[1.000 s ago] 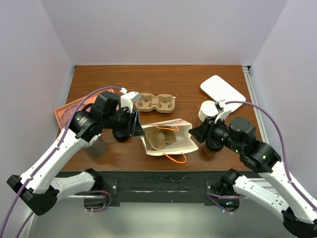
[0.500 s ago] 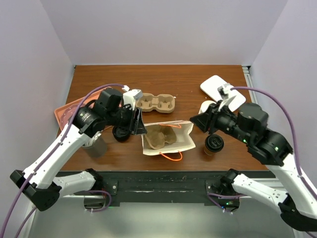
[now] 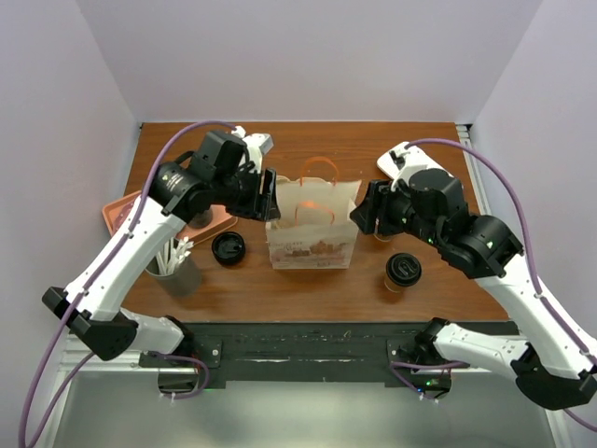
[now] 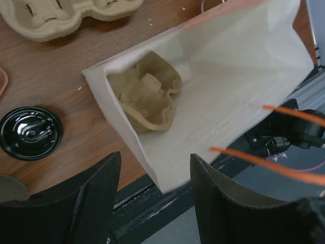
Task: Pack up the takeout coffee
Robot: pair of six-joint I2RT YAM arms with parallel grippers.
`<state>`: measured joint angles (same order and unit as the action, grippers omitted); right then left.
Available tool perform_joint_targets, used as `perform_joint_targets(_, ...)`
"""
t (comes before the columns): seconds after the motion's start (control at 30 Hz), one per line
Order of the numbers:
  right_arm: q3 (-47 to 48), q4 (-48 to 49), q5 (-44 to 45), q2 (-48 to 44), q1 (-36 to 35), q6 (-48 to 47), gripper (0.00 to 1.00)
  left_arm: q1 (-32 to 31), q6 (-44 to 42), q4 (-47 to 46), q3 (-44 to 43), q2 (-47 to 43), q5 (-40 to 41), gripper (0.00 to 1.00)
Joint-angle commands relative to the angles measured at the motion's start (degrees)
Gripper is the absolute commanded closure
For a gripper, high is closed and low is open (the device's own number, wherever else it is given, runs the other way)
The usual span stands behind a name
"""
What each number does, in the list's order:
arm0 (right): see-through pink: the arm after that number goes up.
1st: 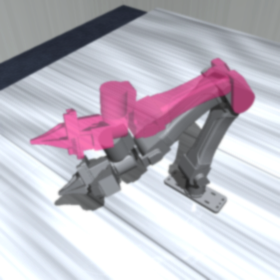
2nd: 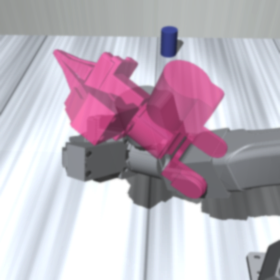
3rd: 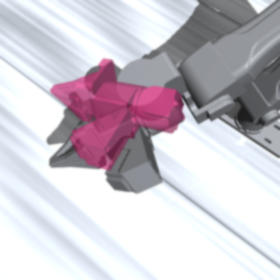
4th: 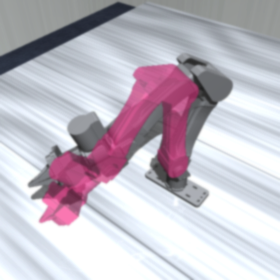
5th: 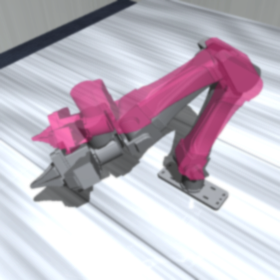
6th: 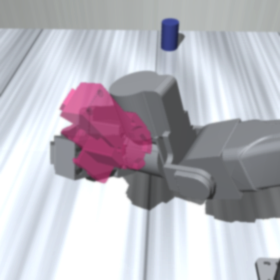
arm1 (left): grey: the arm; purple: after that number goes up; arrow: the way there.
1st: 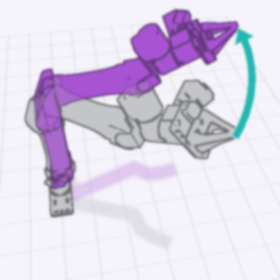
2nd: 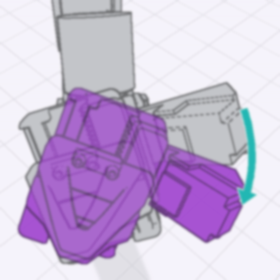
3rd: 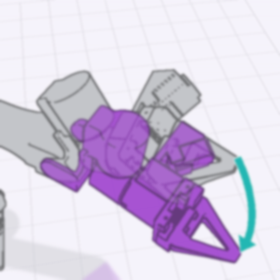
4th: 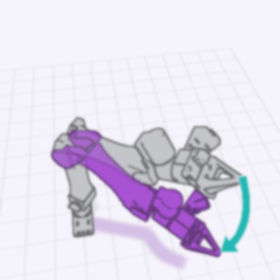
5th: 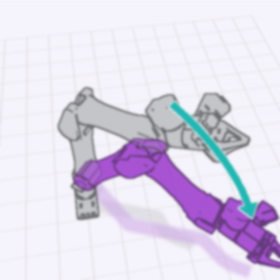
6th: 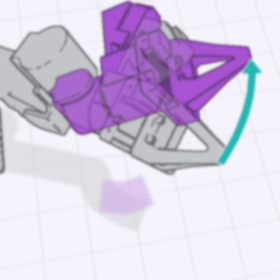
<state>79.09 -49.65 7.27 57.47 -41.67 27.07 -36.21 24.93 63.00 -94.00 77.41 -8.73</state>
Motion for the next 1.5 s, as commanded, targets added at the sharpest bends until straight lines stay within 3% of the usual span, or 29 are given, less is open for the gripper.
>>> perform_joint_targets(0.0,6.0,-4.0,5.0,3.4,-0.1,3.1,0.38,-0.4,0.7,6.8,-5.4,1.9,7.4,0.38)
perform_joint_targets(0.2,7.8,-5.5,6.7,8.3,-0.2,2.3,0.33,-0.4,2.4,7.8,-6.4,2.4,8.6,0.39)
perform_joint_targets(0.3,9.5,-4.5,10.0,11.0,-0.1,1.6,0.38,-0.4,2.8,7.6,-6.5,2.9,10.7,0.39)
perform_joint_targets(0.6,14.0,-3.3,13.4,22.5,0.7,-2.8,0.41,-0.3,2.3,0.6,-4.4,6.2,11.9,0.45)
perform_joint_targets(0.63,14.1,-3.0,13.5,23.1,1.2,-3.1,0.44,-0.3,2.2,0.0,-4.4,7.1,11.7,0.47)
perform_joint_targets(0.73,14.1,-2.6,13.3,25.4,2.7,-3.5,0.71,-0.2,2.1,-2.4,-3.6,7.9,11.2,0.63)
perform_joint_targets(0.77,15.1,-3.1,13.4,26.3,2.9,-3.7,0.84,-0.2,2.1,-2.9,-3.9,8.2,10.6,0.69)
perform_joint_targets(0.8,16.4,-3.8,13.6,26.5,3.1,-3.9,0.92,-0.1,1.9,-2.9,-4.5,8.5,10.1,0.85)
perform_joint_targets(0.83,18.2,-4.7,13.6,27.1,3.3,-4.3,1.0,-0.2,1.7,-2.5,-7.7,9.2,9.8,0.91)
perform_joint_targets(0.9,27.9,-9.4,13.4,29.2,3.8,-4.4,1.0,-0.2,2.0,2.4,-14.9,12.9,9.0,1.0)
perform_joint_targets(0.93,31.7,-11.3,13.5,30.0,3.7,-4.0,1.0,-0.2,2.3,4.7,-24.0,14.3,9.0,1.0)
perform_joint_targets(0.97,35.6,-13.7,12.5,30.6,3.6,-3.3,1.0,-0.3,2.6,7.1,-26.5,15.0,9.1,1.0)
perform_joint_targets(1.03,31.9,-12.2,10.5,29.2,3.6,-1.7,1.0,-0.2,2.8,4.5,-17.1,11.6,9.8,1.0)
perform_joint_targets(1.1,21.7,-7.1,7.1,26.6,3.7,-0.4,1.0,0.8,4.0,-0.8,-11.6,8.9,5.9,1.0)
perform_joint_targets(1.17,27.1,-10.1,7.6,27.7,3.9,-0.1,1.0,0.7,4.4,3.1,-20.0,11.0,5.8,1.0)
perform_joint_targets(1.2,30.2,-11.2,9.2,28.4,3.7,0.3,1.0,0.6,4.4,5.4,-31.4,14.7,6.4,1.0)
perform_joint_targets(1.27,29.3,-10.0,9.1,27.4,3.8,1.0,1.0,1.0,4.1,8.1,-35.5,16.5,7.3,1.0)
perform_joint_targets(1.47,14.6,-2.7,6.3,20.8,4.1,3.5,1.0,1.4,7.0,-1.3,-16.2,8.4,-0.1,1.0)
